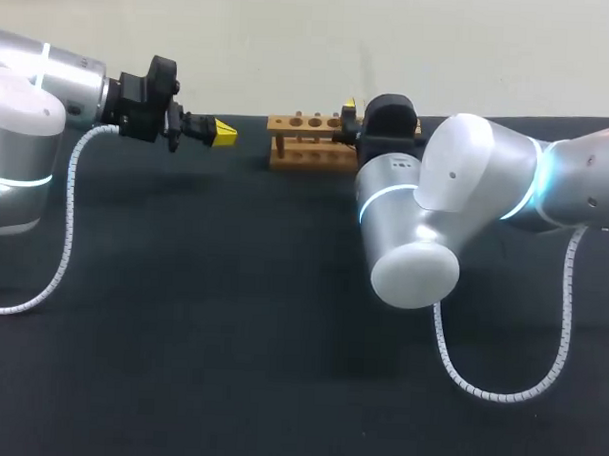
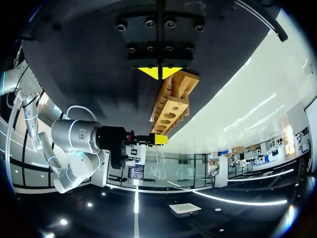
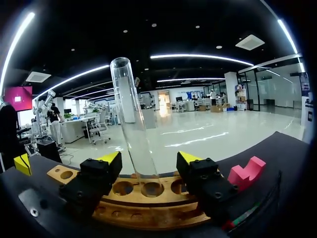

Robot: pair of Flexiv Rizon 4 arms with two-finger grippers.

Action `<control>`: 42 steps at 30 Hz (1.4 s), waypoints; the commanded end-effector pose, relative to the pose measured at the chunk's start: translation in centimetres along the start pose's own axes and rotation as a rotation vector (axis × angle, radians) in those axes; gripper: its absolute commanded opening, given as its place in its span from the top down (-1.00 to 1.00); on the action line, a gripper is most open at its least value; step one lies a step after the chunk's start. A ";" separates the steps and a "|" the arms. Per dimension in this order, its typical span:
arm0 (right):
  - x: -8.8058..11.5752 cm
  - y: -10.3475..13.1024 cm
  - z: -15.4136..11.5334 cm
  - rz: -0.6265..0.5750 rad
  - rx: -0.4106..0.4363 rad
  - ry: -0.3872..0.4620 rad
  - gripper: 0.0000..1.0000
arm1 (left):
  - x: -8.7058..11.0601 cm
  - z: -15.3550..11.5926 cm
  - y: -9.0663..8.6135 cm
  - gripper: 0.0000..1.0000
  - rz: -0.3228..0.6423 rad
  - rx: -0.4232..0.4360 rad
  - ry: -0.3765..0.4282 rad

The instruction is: Grasp the test tube, adjust it, and insert it.

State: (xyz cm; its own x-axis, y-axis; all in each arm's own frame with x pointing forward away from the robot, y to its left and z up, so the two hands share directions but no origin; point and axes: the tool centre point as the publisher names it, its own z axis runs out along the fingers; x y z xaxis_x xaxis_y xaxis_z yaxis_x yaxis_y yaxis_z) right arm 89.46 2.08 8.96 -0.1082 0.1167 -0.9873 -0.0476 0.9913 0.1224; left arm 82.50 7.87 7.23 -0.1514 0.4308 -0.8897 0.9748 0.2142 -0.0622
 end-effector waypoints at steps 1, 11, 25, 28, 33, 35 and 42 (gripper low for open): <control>-0.1 -0.3 -0.1 0.006 -0.175 -0.018 -0.57 | 0.1 0.0 -0.1 1.00 0.003 -0.003 -0.003; -1.0 -0.6 -0.3 0.002 -0.148 -0.052 0.33 | 0.1 0.0 -0.1 1.00 0.003 -0.003 -0.003; -1.4 -0.7 -0.8 0.001 -0.136 -0.069 0.07 | 0.1 0.0 -0.1 1.00 0.003 -0.003 -0.003; -1.7 -0.7 -0.9 0.000 -0.136 -0.076 0.18 | 0.1 0.0 -0.1 1.00 0.003 -0.003 -0.003; -2.0 -0.8 -1.0 -0.003 -0.133 -0.087 1.00 | 0.1 0.0 -0.1 1.00 0.003 -0.003 -0.003; -2.1 -0.8 -1.0 -0.003 -0.135 -0.091 1.00 | 0.1 0.0 -0.1 1.00 0.003 -0.003 -0.003; -2.2 -0.8 -1.1 -0.006 -0.138 -0.096 0.73 | 0.1 0.0 -0.1 1.00 0.003 -0.003 -0.003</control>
State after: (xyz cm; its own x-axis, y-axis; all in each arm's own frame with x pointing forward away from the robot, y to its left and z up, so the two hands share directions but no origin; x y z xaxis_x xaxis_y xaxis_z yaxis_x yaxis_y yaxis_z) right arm 88.80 1.31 11.13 -0.0161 0.1220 -0.9924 -0.0198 0.9923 0.1223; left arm 82.50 7.87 7.23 -0.1514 0.4308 -0.8897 0.9748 0.2142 -0.0622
